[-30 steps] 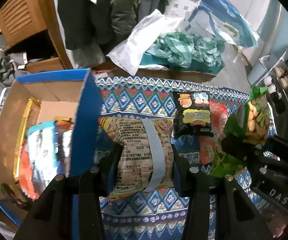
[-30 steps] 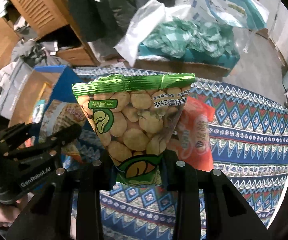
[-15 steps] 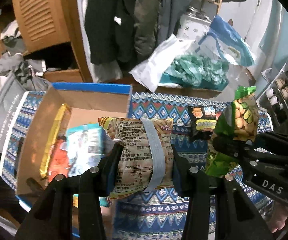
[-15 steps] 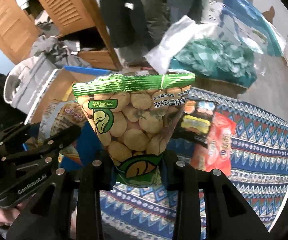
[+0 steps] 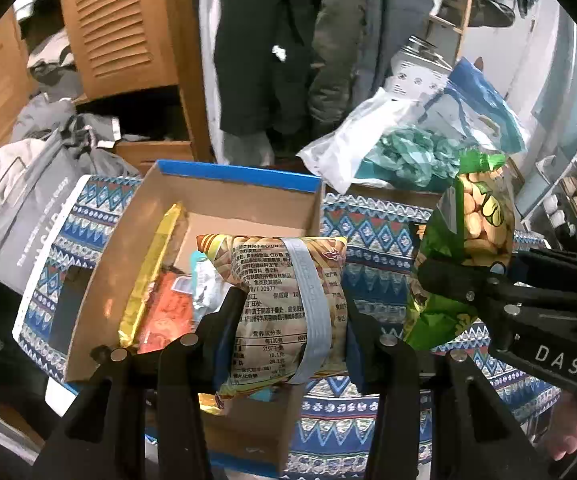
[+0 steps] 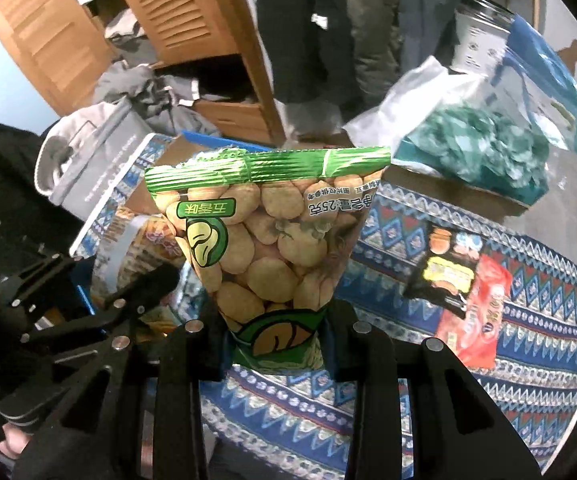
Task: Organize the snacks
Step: 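Lift the green peanut bag and beige bag and carry both over the box, then lower both bags into the box and open both grippers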
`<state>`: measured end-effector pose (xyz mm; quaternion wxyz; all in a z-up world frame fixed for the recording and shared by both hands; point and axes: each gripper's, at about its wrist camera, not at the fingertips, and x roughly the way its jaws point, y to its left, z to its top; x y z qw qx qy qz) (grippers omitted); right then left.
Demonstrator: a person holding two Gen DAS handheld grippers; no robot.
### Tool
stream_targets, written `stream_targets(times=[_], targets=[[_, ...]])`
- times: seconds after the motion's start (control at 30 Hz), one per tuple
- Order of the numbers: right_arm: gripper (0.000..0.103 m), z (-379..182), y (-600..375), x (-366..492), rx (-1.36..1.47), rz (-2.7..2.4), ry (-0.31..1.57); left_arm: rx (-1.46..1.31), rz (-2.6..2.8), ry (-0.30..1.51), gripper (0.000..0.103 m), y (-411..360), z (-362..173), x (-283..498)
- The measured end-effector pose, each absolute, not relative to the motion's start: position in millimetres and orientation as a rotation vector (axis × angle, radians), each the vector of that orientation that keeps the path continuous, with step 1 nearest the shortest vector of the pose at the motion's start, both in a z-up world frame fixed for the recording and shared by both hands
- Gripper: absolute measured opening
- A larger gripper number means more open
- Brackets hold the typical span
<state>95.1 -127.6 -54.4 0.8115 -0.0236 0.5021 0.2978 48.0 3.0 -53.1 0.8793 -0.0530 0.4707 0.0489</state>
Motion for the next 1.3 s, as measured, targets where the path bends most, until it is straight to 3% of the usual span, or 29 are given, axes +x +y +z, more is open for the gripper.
stream_targets(times=[0.7, 1.3], targets=[[0.033, -66.8, -31.7, 97.8, -0.099, 0.744, 1.138, -0.245, 0.241, 0.988, 0.047, 101.3, -66.2, 34.4], [0.035, -88.1, 20.5, 103.0, -0.107, 0.759, 1.217, -0.281, 0.292, 1.037, 0.049, 132.1, -90.6, 32.6]])
